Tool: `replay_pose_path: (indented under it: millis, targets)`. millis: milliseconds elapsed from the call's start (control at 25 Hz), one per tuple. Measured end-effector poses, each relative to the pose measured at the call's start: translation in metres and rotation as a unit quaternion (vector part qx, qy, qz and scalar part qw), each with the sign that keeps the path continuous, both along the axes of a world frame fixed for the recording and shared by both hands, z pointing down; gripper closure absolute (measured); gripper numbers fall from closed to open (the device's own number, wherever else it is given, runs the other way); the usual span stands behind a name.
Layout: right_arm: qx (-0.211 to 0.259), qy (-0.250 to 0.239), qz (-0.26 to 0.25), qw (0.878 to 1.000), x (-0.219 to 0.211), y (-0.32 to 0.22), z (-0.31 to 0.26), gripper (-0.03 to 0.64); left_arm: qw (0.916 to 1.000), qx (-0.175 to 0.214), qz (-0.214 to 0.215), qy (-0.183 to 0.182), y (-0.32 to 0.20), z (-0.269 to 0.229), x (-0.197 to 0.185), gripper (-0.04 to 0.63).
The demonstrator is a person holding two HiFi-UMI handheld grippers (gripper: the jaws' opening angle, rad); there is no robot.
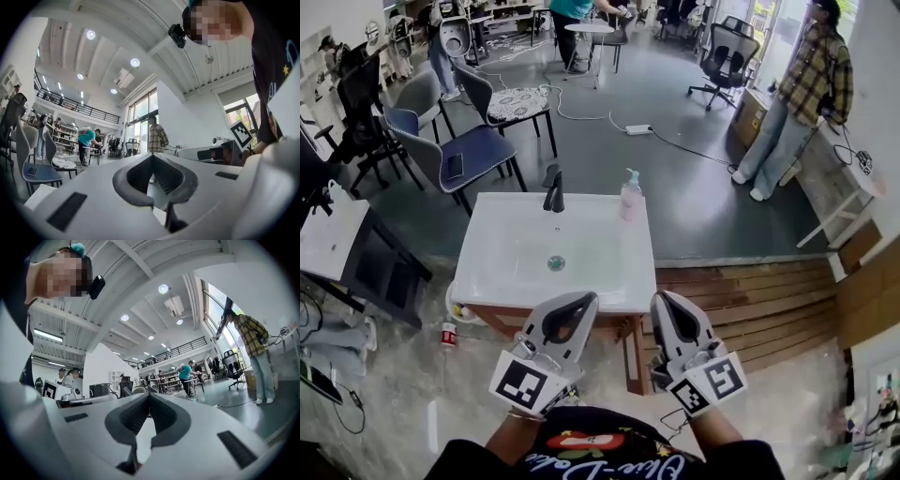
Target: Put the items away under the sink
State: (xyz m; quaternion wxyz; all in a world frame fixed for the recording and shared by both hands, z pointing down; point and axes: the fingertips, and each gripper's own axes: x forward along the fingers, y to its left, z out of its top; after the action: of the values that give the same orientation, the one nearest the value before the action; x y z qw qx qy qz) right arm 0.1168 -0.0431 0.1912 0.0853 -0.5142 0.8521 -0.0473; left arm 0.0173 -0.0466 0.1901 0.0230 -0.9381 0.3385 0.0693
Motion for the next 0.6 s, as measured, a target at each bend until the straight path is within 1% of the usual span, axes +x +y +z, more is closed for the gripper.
replay_pose_path:
  millis: [320,440,600]
  targets:
    - [-0.005,-0.001,0.019,1.0,-0.012,-0.02,0.002,0.609,0.9998,0.0,0.019,0.002,-0.021,0.001,-0.013,0.592]
    - [-0.005,-0.002,0.027,1.0,-0.02,-0.028,0.003,0.609,0.9997,-0.007,0.023,-0.001,-0.029,0.002,-0.023,0.592]
    - [-0.003,-0.004,0.037,0.999,-0.031,-0.04,0.006,0.609,0.9997,0.0,0.026,-0.004,-0.041,0.006,-0.039,0.592]
